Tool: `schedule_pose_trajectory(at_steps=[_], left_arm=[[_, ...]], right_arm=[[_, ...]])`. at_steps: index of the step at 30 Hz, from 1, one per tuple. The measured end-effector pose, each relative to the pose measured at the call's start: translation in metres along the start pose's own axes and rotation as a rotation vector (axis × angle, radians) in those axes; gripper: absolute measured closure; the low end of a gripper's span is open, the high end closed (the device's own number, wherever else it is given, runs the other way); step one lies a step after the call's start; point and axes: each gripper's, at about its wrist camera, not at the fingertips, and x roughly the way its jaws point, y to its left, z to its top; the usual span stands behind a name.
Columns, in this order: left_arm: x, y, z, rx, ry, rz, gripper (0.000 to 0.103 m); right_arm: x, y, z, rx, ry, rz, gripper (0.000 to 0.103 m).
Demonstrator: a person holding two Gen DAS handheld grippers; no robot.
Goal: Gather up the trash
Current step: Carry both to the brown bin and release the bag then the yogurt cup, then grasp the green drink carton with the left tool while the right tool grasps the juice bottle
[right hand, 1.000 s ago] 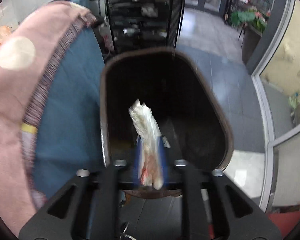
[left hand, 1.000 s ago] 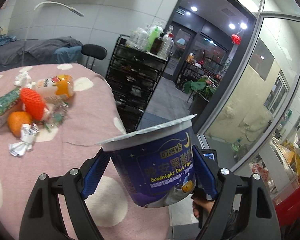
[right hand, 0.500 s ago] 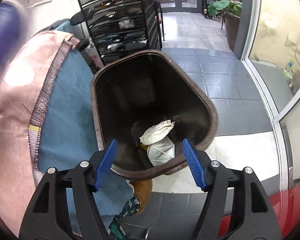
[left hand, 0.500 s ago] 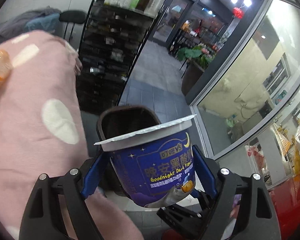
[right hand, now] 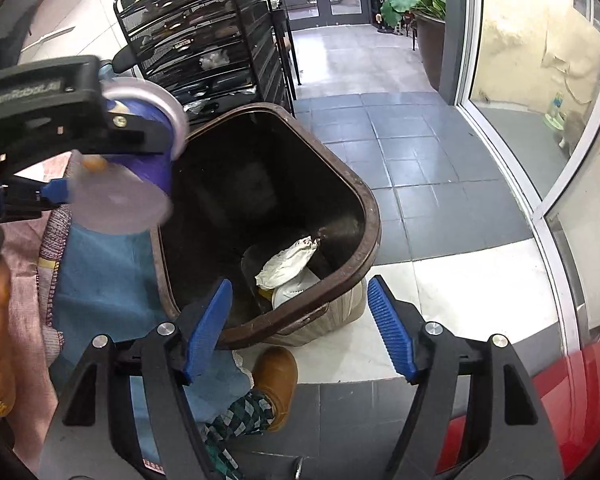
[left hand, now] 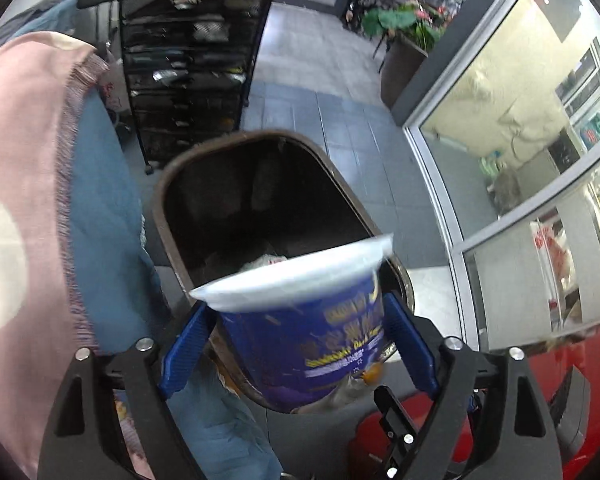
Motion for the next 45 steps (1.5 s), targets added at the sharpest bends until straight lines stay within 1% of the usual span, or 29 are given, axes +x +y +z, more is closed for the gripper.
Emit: schedule_pose_trajectory(at_steps=[4, 6, 10, 12, 13, 15, 17, 18, 21, 25, 28, 30, 33, 35, 36, 38, 40, 41, 42, 45], left_arm=[[-0.005, -0.002, -0.001, 0.005, -0.026, 0.016, 0.017], [-0.016, -0.003, -0.003, -0.005, -0.062, 0.008, 0.017], [-0.062, -0.007, -0.009, -0.008, -0.161, -0.049, 0.016], [-0.090, -0.007, -0.017, 0.004, -0.222, -0.059, 0.012], [-0.104, -0.006, -0.023, 0.006, -0.257, -0.052, 0.010], [-0.127, 0.000, -0.035, 0.008, -0.312, -0.042, 0.009], [-0.149, 0.006, -0.049, 0.010, -0.366, -0.009, 0.008], [-0.160, 0.011, -0.059, 0.013, -0.391, 0.010, 0.008], [-0.183, 0.028, -0.079, -0.006, -0.431, 0.044, 0.008], [-0.212, 0.066, -0.107, -0.098, -0.467, 0.072, 0.008], [-0.231, 0.094, -0.125, -0.141, -0.487, 0.126, 0.008], [-0.243, 0.115, -0.135, -0.167, -0.489, 0.162, 0.008], [-0.262, 0.156, -0.149, -0.208, -0.481, 0.241, 0.008], [-0.275, 0.185, -0.154, -0.230, -0.459, 0.328, 0.008], [-0.279, 0.196, -0.153, -0.233, -0.452, 0.358, 0.008], [-0.287, 0.221, -0.149, -0.221, -0.408, 0.413, 0.008], [-0.290, 0.242, -0.138, -0.191, -0.352, 0.498, 0.008], [-0.292, 0.251, -0.132, -0.176, -0.332, 0.520, 0.008], [-0.293, 0.259, -0.127, -0.162, -0.311, 0.526, 0.008], [-0.292, 0.289, -0.112, -0.164, -0.251, 0.517, 0.008]], right_arm=[[0.001, -0.001, -0.002, 0.005, -0.006, -0.001, 0.033], [0.001, -0.002, -0.002, 0.006, -0.005, 0.000, 0.033], [-0.003, 0.002, 0.003, -0.004, -0.012, 0.017, 0.033], [-0.009, 0.006, 0.007, -0.014, -0.025, 0.033, 0.033], [-0.014, 0.009, 0.010, -0.021, -0.037, 0.051, 0.033], [-0.023, 0.017, 0.015, -0.038, -0.068, 0.077, 0.032], [-0.034, 0.028, 0.021, -0.066, -0.096, 0.099, 0.025], [-0.040, 0.035, 0.024, -0.083, -0.108, 0.119, 0.025], [-0.054, 0.055, 0.032, -0.133, -0.125, 0.166, 0.024], [-0.072, 0.090, 0.037, -0.214, -0.119, 0.261, 0.021], [-0.084, 0.116, 0.035, -0.283, -0.108, 0.334, 0.020], [-0.090, 0.133, 0.034, -0.336, -0.099, 0.367, 0.020], [-0.098, 0.156, 0.034, -0.400, -0.067, 0.441, 0.020], [-0.103, 0.168, 0.033, -0.430, -0.057, 0.461, 0.020], [-0.105, 0.173, 0.032, -0.444, -0.055, 0.466, 0.020], [-0.107, 0.184, 0.033, -0.472, -0.043, 0.483, 0.020], [-0.109, 0.192, 0.032, -0.490, -0.021, 0.506, 0.020], [-0.110, 0.196, 0.032, -0.502, -0.014, 0.513, 0.020], [-0.112, 0.201, 0.033, -0.518, -0.012, 0.514, 0.020], [-0.114, 0.214, 0.036, -0.568, -0.019, 0.512, 0.020]])
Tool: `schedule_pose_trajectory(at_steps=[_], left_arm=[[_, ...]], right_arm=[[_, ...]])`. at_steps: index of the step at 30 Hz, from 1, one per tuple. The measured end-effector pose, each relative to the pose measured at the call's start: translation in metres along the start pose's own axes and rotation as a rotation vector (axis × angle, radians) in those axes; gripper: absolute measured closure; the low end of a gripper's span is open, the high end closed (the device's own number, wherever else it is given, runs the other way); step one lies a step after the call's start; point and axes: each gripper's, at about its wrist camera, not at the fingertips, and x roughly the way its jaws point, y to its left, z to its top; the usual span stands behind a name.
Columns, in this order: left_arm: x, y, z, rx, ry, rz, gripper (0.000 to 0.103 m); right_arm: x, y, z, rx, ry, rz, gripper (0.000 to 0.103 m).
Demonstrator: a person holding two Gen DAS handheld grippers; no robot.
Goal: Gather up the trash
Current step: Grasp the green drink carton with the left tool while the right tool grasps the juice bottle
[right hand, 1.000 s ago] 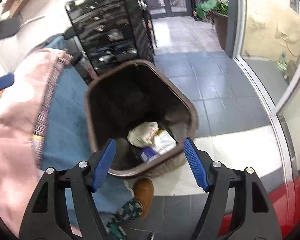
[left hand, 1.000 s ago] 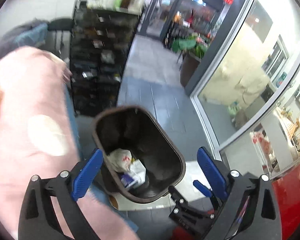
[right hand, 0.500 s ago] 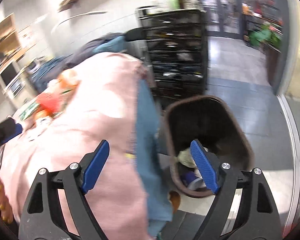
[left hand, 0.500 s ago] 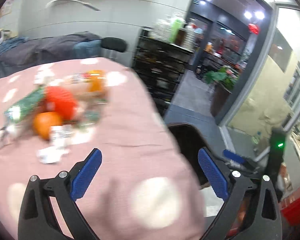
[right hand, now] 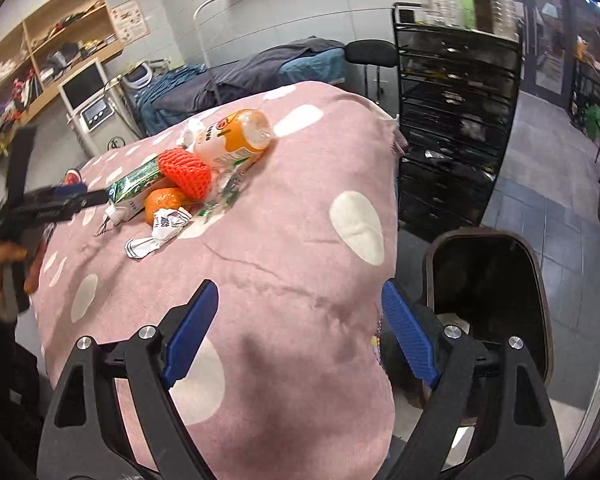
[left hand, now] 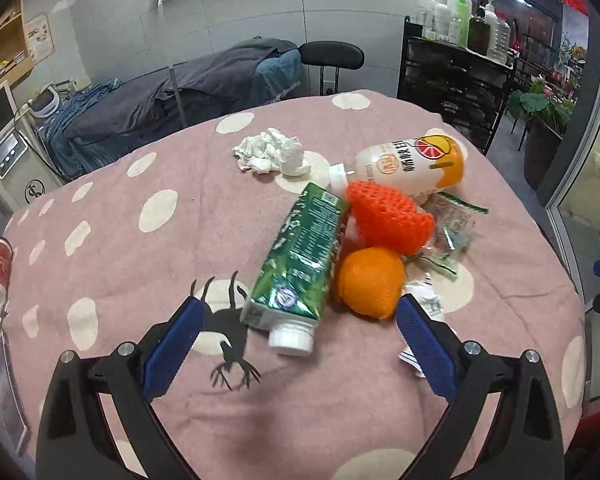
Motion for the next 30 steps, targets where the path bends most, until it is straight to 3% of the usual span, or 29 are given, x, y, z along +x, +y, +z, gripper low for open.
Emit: schedule_pose_trajectory(at_steps=[5, 8, 14, 16, 19, 25, 30], left_arm=[[0.036, 0.004, 0.019, 0.043, 0.116, -0.030, 0.008], [0.056, 0.005, 0.025, 0.056, 0.157, 0.011, 0.009], [0.090, 0.022, 0.027, 0.006, 0.232, 0.012, 0.024], [0.095, 0.024, 0.024, -0.011, 0.240, -0.001, 0.038], [0.087, 0.033, 0.019, -0.067, 0.192, -0.032, 0.055], [0.053, 0.044, -0.003, -0.147, 0.092, -0.067, 0.055], [0.024, 0.053, -0.024, -0.252, 0.017, -0.123, 0.055]], right_arm=[[0.004, 0.007, 0.011, -0.045, 0.008, -0.001, 0.018], [0.008, 0.009, 0.019, -0.064, 0.021, 0.009, 0.017], [0.024, 0.033, 0.045, -0.182, 0.048, 0.028, 0.017], [0.035, 0.043, 0.056, -0.241, 0.060, 0.026, 0.017], [0.054, 0.058, 0.077, -0.347, 0.067, -0.019, 0.017], [0.101, 0.088, 0.130, -0.575, 0.079, -0.115, 0.017], [0.148, 0.112, 0.156, -0.790, 0.156, -0.182, 0.017]])
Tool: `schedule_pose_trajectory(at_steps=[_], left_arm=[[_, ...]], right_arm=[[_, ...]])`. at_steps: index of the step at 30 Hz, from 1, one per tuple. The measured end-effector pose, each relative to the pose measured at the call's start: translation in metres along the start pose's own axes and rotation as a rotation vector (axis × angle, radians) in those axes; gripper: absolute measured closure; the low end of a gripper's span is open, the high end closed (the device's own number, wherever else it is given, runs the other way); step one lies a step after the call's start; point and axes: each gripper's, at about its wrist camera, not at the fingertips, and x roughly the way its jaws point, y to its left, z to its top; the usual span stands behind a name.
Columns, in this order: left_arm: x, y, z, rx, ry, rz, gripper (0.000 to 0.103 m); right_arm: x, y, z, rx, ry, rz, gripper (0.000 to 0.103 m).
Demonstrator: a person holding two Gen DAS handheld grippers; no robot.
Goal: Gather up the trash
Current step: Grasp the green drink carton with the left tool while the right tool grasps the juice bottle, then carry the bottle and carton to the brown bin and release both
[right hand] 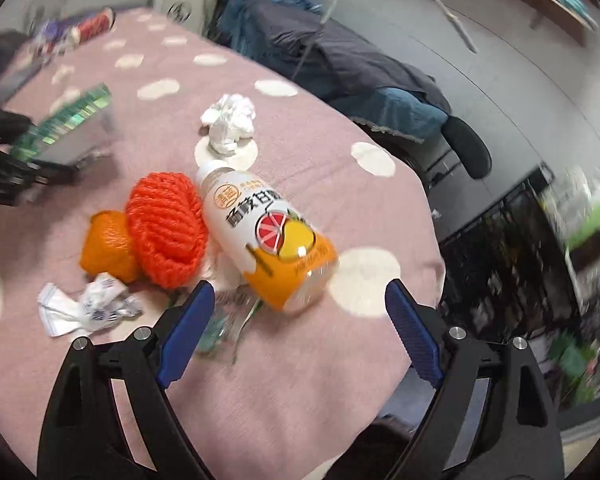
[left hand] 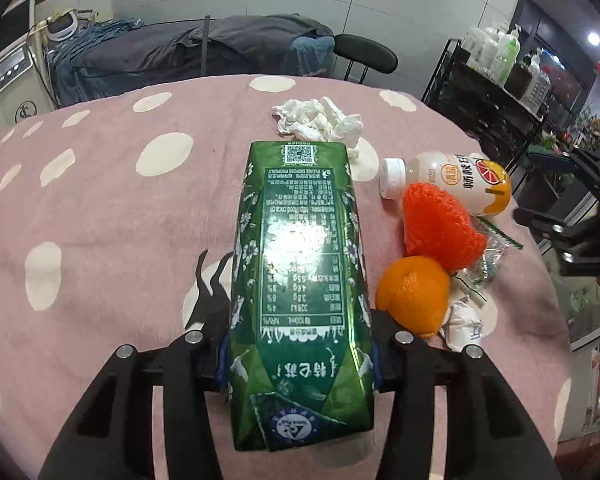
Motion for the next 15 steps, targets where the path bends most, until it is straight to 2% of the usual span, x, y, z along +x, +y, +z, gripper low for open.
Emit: schedule_pose_trajectory(at_steps=[3, 8, 11, 15], left_arm=[[-0.017, -0.002, -0.013, -0.013, -0.042, -0.008, 0.055], [-0.035, -0.006, -0.028, -0.028, -0.081, -0.021, 0.055], [-0.041, -0.011, -0.035, -0.027, -0.096, -0.040, 0.055], [-0.042, -0.013, -0.037, -0.024, -0.115, -0.025, 0.055]], right_arm=[[0.024, 0.012, 0.017, -0.146, 0.048, -0.051, 0.017], [0.054, 0.032, 0.025, -0.271, 0.133, -0.047, 0.018], [0.068, 0.038, 0.023, -0.290, 0.170, -0.032, 0.033], [0.058, 0.029, 0.021, -0.194, 0.118, 0.002, 0.038]])
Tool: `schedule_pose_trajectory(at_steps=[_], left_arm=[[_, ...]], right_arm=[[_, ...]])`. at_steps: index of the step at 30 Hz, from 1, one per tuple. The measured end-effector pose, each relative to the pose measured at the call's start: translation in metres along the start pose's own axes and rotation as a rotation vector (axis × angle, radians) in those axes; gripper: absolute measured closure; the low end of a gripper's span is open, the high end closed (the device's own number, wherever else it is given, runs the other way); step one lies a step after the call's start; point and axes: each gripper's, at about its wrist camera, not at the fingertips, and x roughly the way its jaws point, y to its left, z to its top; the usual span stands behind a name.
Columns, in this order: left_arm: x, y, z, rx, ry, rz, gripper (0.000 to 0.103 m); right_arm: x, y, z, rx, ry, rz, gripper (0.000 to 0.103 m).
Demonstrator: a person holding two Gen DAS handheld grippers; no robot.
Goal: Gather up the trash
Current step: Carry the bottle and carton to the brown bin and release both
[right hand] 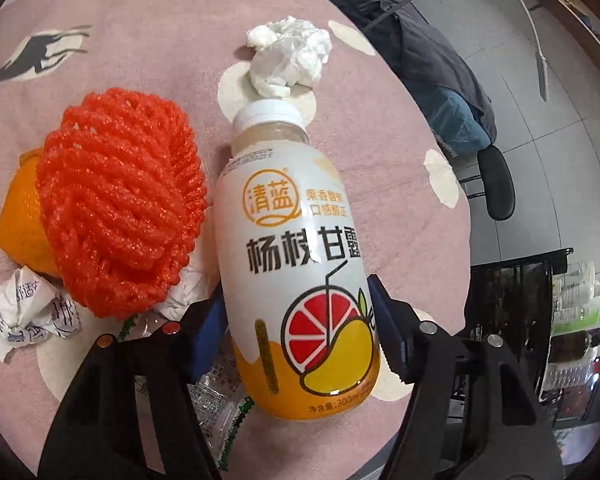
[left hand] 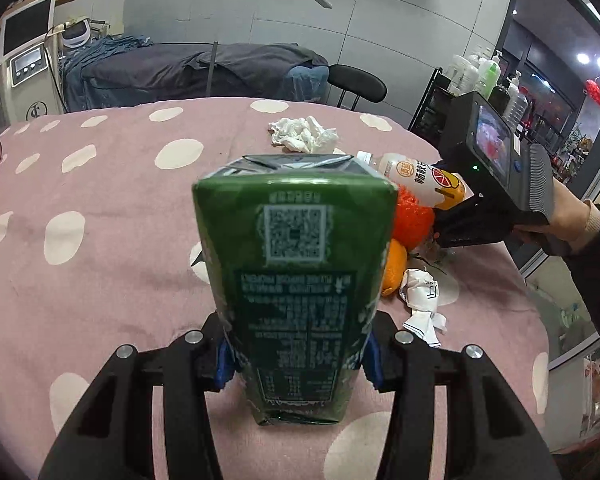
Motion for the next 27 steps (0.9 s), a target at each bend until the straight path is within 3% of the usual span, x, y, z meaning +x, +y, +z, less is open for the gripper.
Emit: schedule_pose_trajectory(at_steps=[12, 19, 27], left_arm=[[-0.024, -0.014, -0.012, -0.053, -0.082, -0.044, 0.055], [-0.043, -0.049, -0.023, -0.040, -0.127, -0.107, 0.055], [-0.047, -0.101, -0.033, -0.009, -0.155, -0.228, 0.055]], right_arm=[[-0.044, -0.024, -0.054, 0.339, -0.131, 0.021, 0.042], [-0.087, -0.020, -0.113, 0.535, -0.231, 0.041, 0.042], [-0.129, -0.016, -0.191, 0.735, -0.293, -0.001, 0.041]])
